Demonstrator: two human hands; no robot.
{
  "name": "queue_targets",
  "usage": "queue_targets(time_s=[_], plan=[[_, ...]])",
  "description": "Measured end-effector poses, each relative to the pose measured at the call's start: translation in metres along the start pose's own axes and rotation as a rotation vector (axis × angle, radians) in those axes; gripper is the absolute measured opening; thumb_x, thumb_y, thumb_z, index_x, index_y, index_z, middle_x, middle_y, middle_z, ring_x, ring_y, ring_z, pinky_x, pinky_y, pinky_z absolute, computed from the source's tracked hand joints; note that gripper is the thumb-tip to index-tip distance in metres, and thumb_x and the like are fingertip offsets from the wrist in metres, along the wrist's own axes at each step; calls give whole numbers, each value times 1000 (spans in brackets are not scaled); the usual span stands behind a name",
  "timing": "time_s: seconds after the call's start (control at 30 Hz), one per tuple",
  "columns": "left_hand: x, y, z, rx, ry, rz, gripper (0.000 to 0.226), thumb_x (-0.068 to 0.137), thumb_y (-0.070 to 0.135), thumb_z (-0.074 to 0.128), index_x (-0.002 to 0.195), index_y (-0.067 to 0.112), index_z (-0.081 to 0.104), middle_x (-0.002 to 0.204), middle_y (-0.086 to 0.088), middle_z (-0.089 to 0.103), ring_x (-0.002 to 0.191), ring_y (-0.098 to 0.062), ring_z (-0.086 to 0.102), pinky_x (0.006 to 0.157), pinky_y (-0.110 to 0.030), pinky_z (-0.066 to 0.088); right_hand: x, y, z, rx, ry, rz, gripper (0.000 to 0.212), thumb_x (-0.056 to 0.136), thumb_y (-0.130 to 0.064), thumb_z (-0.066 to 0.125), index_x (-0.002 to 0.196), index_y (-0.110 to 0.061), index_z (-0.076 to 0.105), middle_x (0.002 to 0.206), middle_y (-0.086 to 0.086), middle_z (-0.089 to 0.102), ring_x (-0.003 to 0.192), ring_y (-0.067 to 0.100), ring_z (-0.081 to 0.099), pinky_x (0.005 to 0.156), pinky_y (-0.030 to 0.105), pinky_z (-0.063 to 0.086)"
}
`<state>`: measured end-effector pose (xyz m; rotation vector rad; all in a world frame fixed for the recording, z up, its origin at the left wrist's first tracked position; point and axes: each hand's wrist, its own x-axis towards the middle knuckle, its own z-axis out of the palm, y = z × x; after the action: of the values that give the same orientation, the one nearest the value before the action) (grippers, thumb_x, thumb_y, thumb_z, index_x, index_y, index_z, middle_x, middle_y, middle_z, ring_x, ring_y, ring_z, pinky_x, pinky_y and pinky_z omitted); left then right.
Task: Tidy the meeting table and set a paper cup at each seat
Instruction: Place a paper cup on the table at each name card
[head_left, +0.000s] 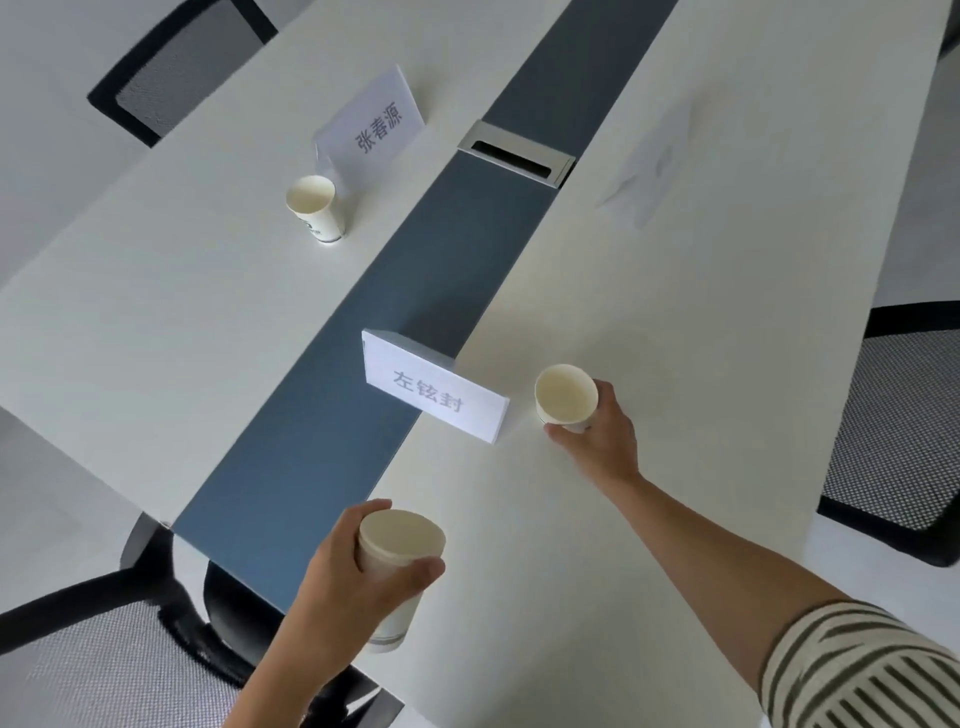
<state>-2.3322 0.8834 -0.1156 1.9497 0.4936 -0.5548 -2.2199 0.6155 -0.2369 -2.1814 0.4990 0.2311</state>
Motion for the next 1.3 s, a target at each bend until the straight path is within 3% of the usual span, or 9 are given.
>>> queue_targets(time_s=[0.13, 0.3, 0.4, 0.53, 0.7, 0.77, 0.87, 1.03, 1.3], plan=[[12, 11, 3, 25, -1, 28, 83, 43, 56, 82, 116, 31, 50, 103, 4, 65, 92, -9, 63, 72, -20, 48, 3, 2, -2, -86, -31, 1, 68, 68, -35, 79, 125, -26, 45, 117, 2, 60, 106, 26, 58, 82, 34, 46], [9, 32, 12, 71, -49, 132, 71, 55, 41, 89, 115, 37, 51, 103, 8, 64, 90, -9, 63, 71, -20, 51, -11, 10, -19, -97, -73, -35, 65, 73, -28, 76, 130, -24, 45, 123, -4, 60, 116, 17, 55, 88, 33, 45], [-3, 46, 21, 98, -90, 233, 68, 58, 32, 91, 112, 43, 51, 98, 12, 63, 88, -2, 61, 64, -17, 55, -33, 12, -42, -19, -11, -49, 53, 78, -25, 74, 125, -20, 52, 115, -3, 64, 105, 16, 62, 86, 32, 49], [-25, 65, 37, 166, -156, 361, 76, 55, 37, 91, 118, 42, 48, 102, 26, 58, 93, 0, 58, 73, -22, 55, -80, 0, -90, 153, 29, -87, 24, 82, -21, 72, 105, -20, 66, 89, -9, 71, 81, 6, 66, 79, 25, 51], [-71, 79, 71, 231, -200, 477, 80, 50, 42, 92, 116, 43, 48, 102, 30, 57, 97, 4, 56, 74, -17, 52, -167, -18, -155, 327, -136, -126, 5, 80, -22, 75, 84, -20, 73, 72, -3, 72, 67, 5, 64, 63, 14, 47], [-94, 82, 90, 259, -248, 513, 79, 47, 44, 92, 113, 43, 50, 103, 29, 59, 96, 2, 58, 76, -23, 55, -201, -15, -175, 375, -213, -136, 8, 79, -21, 76, 83, -15, 73, 73, 7, 72, 63, 7, 62, 57, 13, 46], [-130, 83, 125, 342, -325, 579, 79, 45, 47, 90, 113, 45, 50, 106, 28, 58, 97, -1, 58, 81, -29, 56, -245, 9, -199, 433, -254, -86, 15, 77, -17, 79, 88, -10, 73, 68, 7, 70, 59, 7, 60, 52, 12, 45], [-185, 72, 192, 514, -448, 712, 82, 45, 56, 85, 116, 51, 45, 110, 30, 56, 105, -7, 55, 88, -31, 52, -310, 77, -239, 466, -184, 28, 7, 75, -6, 77, 79, -5, 71, 61, 1, 68, 56, 10, 60, 51, 20, 46], [-257, 75, 300, 626, -734, 788, 81, 47, 55, 84, 116, 55, 41, 106, 30, 54, 101, -2, 55, 85, -29, 54, -394, 170, -306, 564, -30, 177, 11, 71, 6, 66, 68, -5, 66, 55, 6, 64, 50, 14, 59, 46, 22, 44]])
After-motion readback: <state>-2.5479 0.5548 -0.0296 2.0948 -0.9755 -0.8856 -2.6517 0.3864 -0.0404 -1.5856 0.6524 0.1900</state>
